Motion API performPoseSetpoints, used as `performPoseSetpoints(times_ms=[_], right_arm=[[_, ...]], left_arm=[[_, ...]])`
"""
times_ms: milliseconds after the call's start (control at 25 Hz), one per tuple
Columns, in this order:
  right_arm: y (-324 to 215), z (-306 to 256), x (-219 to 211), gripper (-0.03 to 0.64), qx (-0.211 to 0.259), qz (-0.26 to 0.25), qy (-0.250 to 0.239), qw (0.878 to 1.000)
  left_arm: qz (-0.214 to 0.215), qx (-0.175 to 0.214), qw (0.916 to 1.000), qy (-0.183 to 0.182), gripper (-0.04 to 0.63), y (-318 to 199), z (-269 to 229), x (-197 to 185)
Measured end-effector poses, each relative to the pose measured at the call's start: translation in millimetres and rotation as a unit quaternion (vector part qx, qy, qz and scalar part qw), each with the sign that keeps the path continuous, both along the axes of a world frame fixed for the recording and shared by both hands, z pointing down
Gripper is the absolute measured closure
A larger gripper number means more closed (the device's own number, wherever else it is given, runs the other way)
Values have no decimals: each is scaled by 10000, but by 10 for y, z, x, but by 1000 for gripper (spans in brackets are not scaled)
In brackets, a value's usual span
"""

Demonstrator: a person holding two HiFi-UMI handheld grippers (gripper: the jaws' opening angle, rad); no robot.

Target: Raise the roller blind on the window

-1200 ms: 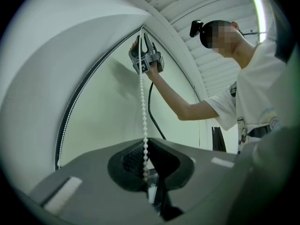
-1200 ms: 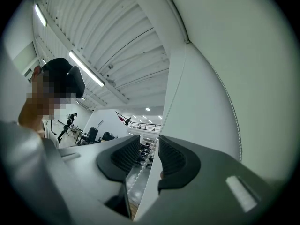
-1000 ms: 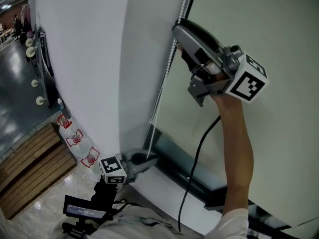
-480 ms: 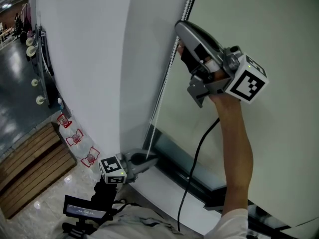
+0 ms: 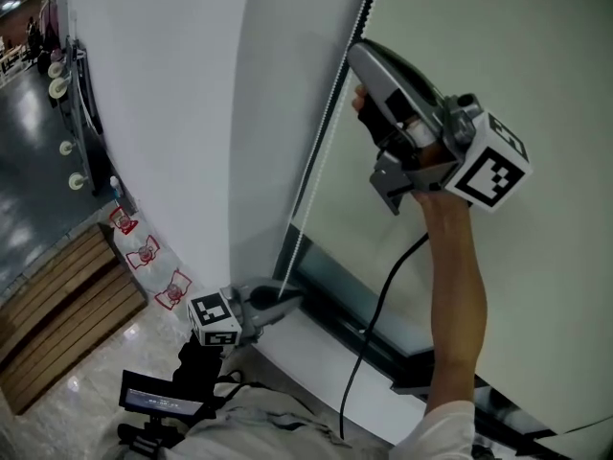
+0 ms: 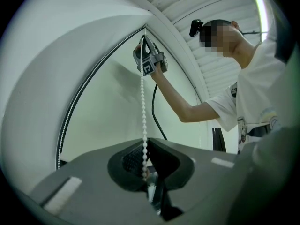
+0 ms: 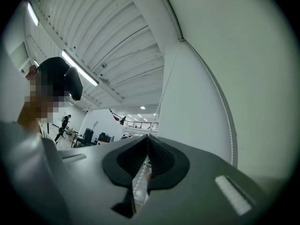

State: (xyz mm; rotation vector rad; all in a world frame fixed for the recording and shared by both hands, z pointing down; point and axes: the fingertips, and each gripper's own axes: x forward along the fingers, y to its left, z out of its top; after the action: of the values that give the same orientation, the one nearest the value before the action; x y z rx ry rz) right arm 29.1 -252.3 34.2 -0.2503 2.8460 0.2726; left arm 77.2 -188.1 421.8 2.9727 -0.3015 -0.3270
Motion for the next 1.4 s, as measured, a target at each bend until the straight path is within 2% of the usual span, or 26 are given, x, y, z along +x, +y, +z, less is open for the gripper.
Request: performPoseSetpoints(times_ms=[600, 920, 1160, 1240, 1400], right_arm=[[241, 1148, 11, 611, -423, 210, 295, 9984], [315, 1974, -47, 612, -845, 324, 848, 9923], [357, 2654, -148, 614, -1107, 390, 1479, 9820], [369, 2813, -140, 614, -1354, 312, 1476, 9792], [328, 2825, -40, 612, -1831, 146, 1011, 9778]], left_arm=[[-27, 89, 10000, -2, 597, -18, -99, -55], [-47, 106, 9999, 9, 597, -34, -146, -76], [-97, 66, 9999, 101, 597, -49, -148, -123], [-121, 60, 9998, 122, 597, -62, -160, -137], [-151, 72, 9998, 147, 597, -80, -178, -164]])
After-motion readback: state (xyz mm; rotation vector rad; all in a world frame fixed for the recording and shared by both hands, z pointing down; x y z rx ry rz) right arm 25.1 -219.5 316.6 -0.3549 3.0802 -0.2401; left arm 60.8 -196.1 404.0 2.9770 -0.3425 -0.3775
